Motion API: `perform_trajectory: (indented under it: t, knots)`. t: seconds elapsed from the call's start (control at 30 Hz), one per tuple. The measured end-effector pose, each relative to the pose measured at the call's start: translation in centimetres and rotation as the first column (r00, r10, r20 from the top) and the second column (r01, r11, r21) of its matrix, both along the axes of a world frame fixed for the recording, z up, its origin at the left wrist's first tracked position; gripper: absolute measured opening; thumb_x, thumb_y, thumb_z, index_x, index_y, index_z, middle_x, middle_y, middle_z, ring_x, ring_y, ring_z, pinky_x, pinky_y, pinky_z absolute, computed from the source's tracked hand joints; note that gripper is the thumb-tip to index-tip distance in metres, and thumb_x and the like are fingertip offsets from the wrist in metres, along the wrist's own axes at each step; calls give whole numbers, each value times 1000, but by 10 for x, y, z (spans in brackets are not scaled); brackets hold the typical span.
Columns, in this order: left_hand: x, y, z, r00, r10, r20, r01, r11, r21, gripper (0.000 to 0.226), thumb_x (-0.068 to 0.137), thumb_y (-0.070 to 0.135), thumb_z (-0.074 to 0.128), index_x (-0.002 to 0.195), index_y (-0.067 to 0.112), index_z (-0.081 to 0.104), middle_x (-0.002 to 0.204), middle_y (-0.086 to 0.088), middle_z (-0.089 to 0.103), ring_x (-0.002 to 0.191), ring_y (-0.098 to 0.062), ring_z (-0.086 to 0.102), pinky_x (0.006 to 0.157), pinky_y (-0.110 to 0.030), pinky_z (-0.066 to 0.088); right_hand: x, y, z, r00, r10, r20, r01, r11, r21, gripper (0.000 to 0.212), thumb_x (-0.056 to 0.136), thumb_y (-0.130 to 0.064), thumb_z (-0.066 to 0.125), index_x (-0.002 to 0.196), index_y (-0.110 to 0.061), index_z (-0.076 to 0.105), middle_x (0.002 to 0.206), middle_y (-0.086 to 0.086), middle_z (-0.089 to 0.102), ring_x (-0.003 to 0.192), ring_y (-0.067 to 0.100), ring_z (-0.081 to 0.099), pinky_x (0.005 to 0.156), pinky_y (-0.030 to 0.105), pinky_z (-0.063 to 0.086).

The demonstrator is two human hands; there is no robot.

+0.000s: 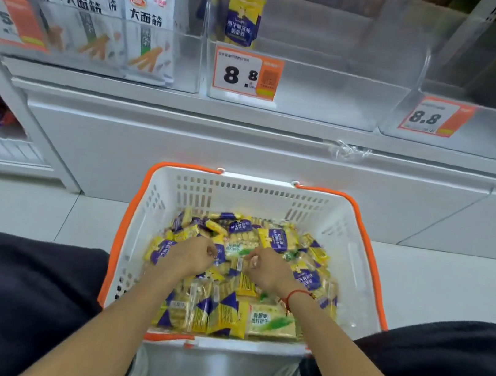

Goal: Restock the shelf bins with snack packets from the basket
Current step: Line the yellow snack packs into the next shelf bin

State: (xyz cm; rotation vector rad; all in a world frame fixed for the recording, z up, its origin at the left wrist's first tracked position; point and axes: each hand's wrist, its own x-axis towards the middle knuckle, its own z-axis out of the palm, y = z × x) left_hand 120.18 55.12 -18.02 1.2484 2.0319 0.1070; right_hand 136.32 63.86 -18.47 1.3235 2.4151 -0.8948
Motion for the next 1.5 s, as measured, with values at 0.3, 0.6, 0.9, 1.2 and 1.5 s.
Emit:
perform_trajectory:
  t: [0.3,0.6,0.9,1.2,1.5]
  knots:
    - [11,-17,-24,940,-341,0,328,904,-274,79,76,59,69,143,31,38,159,-3,12,146,-33,2,115,-56,18,-1,-10,-25,803,436,406,-543,815,200,69,85,-37,65,142,-23,31,146,6,30,138,33,21,111,47,26]
    - [27,-30,-17,811,-513,-281,487,859,-160,112,61,59,79,149,30,15,155,-4,12,144,-28,6,119,-48,6,27,1,-22,791,510,338,-596,768,235,69,89,-24,60,148,-33,26,149,0,33,137,26,26,113,44,25]
    - [36,-36,-17,881,-424,-209,425,904,-39,115,62,56,80,149,22,14,144,-2,42,128,-25,43,102,-40,37,27,-5,-10,854,449,263,-503,842,194,57,84,-23,65,136,-31,44,134,1,46,127,24,39,105,41,30]
    - [0,-28,-23,967,212,142,-235,957,168,53,78,33,77,123,14,56,99,-5,66,88,-21,62,79,-39,53,30,-3,-15,815,504,285,-571,782,249,51,93,-41,52,142,-34,38,139,1,45,129,23,38,111,41,25]
    - [-12,-16,6,315,562,765,-823,563,-74,52,88,16,68,133,14,42,114,-8,65,83,-15,65,62,-25,54,21,3,-11,954,-65,-291,53,997,-50,26,100,-29,45,88,-12,61,86,3,59,79,19,56,72,31,46]
